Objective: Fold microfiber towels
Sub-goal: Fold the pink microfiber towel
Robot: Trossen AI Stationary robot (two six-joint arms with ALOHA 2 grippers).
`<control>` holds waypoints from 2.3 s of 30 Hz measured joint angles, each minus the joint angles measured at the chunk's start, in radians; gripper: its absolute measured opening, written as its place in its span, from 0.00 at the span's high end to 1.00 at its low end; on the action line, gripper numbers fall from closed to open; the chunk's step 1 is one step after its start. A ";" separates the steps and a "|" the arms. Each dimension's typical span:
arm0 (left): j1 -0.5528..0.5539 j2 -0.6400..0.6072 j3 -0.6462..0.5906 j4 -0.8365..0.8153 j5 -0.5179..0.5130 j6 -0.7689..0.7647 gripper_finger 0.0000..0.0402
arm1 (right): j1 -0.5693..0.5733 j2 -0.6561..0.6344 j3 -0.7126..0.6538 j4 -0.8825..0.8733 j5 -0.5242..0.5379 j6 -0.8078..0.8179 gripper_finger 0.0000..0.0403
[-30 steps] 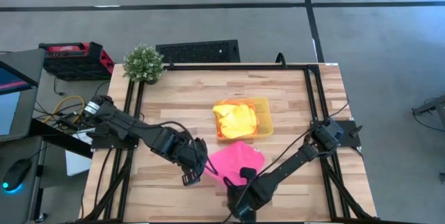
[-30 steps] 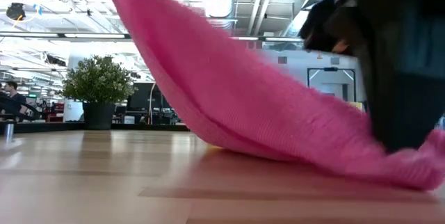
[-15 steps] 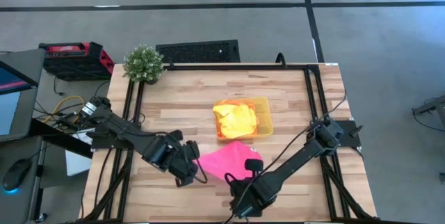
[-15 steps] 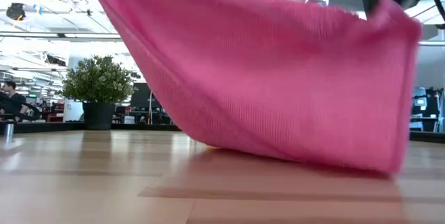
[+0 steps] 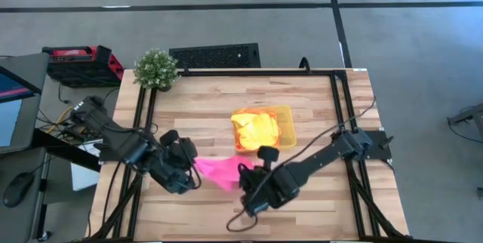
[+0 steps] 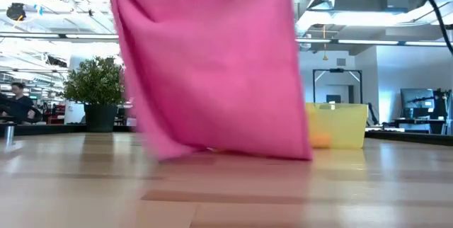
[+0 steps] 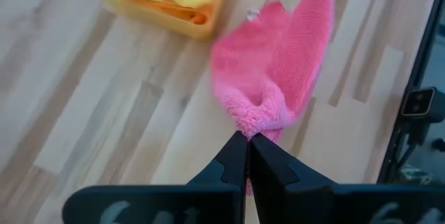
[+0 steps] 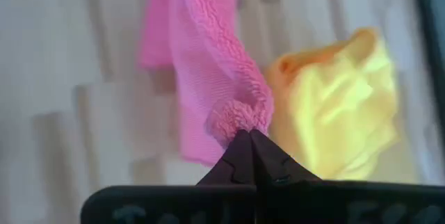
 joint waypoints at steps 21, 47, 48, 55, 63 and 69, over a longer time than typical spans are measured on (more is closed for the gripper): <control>-0.035 -0.134 0.000 -0.206 -0.107 -0.035 1.00 | -0.086 -0.139 -0.002 -0.002 0.137 -0.132 1.00; -0.272 0.270 -0.027 0.045 0.345 -0.260 1.00 | 0.099 -0.138 -0.431 0.576 -0.323 0.044 1.00; -0.273 0.283 -0.027 0.044 0.351 -0.259 1.00 | 0.103 -0.138 -0.442 0.584 -0.322 0.051 1.00; -0.266 0.307 -0.027 0.022 0.307 -0.295 1.00 | 0.103 -0.138 -0.502 0.587 -0.319 0.101 1.00; -0.238 0.307 -0.047 0.018 0.295 -0.358 1.00 | 0.074 -0.138 -0.570 0.584 -0.318 0.126 1.00; -0.217 0.307 -0.118 0.040 0.298 -0.409 1.00 | 0.047 -0.138 -0.610 0.593 -0.314 0.126 1.00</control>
